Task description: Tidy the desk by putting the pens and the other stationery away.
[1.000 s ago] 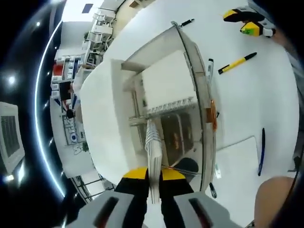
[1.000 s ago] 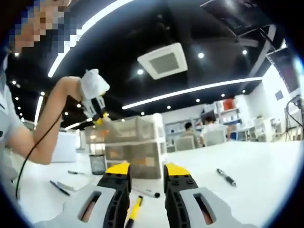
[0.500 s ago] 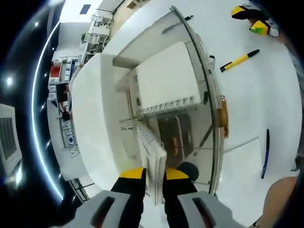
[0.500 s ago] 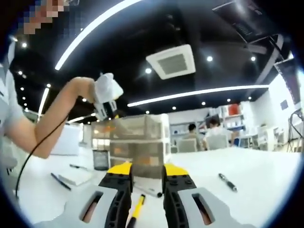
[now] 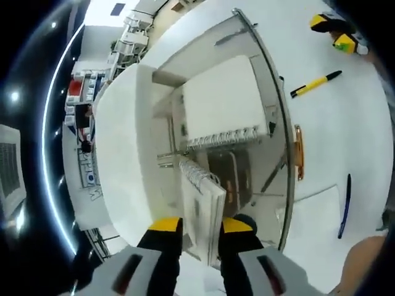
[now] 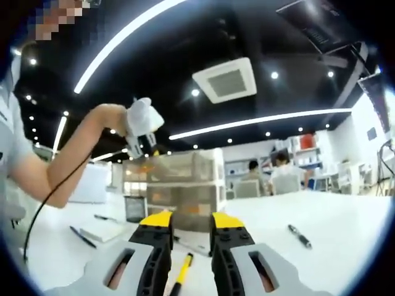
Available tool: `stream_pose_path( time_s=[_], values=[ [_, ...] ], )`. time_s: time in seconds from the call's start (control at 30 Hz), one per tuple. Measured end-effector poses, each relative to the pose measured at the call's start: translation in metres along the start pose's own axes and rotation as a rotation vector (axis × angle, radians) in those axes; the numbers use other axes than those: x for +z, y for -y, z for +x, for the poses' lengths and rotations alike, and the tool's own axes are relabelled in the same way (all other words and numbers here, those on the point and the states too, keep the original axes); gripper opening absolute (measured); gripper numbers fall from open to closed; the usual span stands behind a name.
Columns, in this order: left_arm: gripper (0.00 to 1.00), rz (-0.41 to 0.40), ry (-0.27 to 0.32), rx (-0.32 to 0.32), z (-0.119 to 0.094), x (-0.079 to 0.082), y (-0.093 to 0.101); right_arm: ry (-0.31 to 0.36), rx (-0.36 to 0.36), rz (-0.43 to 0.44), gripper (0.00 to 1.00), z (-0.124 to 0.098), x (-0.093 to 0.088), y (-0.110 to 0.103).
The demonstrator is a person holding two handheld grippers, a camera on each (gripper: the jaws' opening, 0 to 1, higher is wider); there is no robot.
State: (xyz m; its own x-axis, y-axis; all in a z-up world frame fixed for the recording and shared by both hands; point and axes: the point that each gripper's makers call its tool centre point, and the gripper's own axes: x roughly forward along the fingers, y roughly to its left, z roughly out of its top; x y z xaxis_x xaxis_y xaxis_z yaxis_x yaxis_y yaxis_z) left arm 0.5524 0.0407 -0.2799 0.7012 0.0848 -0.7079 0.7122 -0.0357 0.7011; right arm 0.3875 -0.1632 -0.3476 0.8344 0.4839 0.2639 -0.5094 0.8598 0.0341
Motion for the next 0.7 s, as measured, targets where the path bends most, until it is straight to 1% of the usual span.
stream_pose_path(
  time_s=[0.07,0.13,0.17,0.2,0.33,0.4,0.43,0.47,0.53,0.57,0.63,0.67,0.7],
  values=[
    [0.24,0.008,0.001,0.008,-0.002,0.0,-0.001,-0.001,-0.001,0.002,0.21,0.0,0.0,0.0],
    [0.28,0.008,0.005,0.017,-0.004,0.0,-0.002,-0.002,-0.003,0.002,0.21,0.0,0.0,0.001],
    [0.31,0.008,0.01,0.017,-0.006,-0.001,-0.002,-0.003,-0.004,0.001,0.21,0.0,-0.001,0.001],
    [0.38,0.008,0.017,0.008,-0.007,-0.001,0.001,-0.005,-0.005,0.0,0.21,0.0,-0.001,0.001],
    [0.34,0.041,0.04,0.001,-0.007,0.002,0.005,-0.008,-0.007,-0.002,0.21,0.0,-0.002,0.001],
    [0.39,0.032,0.056,0.027,-0.009,0.0,0.001,-0.008,-0.009,-0.003,0.21,-0.001,-0.002,0.002],
    [0.4,0.027,0.061,0.03,-0.01,0.0,0.0,-0.007,-0.009,-0.003,0.21,-0.001,-0.002,0.002],
    [0.4,0.01,0.073,0.03,-0.011,0.0,-0.001,-0.006,-0.011,-0.002,0.21,-0.001,-0.001,0.002],
    [0.42,0.005,0.093,0.021,-0.013,0.001,-0.001,-0.005,-0.013,0.001,0.21,-0.001,-0.001,0.003],
    [0.42,-0.004,0.119,0.016,-0.014,0.004,-0.001,-0.005,-0.013,0.002,0.21,-0.001,-0.001,0.003],
    [0.45,-0.016,0.125,0.02,-0.015,0.003,-0.003,-0.004,-0.013,0.003,0.21,-0.001,-0.001,0.003],
    [0.46,0.032,0.134,0.065,-0.018,0.006,-0.009,-0.005,-0.012,0.003,0.21,-0.001,-0.001,0.003],
    [0.45,0.061,0.134,0.089,-0.022,0.007,-0.009,-0.006,-0.012,0.002,0.21,-0.001,-0.002,0.003]
  ],
)
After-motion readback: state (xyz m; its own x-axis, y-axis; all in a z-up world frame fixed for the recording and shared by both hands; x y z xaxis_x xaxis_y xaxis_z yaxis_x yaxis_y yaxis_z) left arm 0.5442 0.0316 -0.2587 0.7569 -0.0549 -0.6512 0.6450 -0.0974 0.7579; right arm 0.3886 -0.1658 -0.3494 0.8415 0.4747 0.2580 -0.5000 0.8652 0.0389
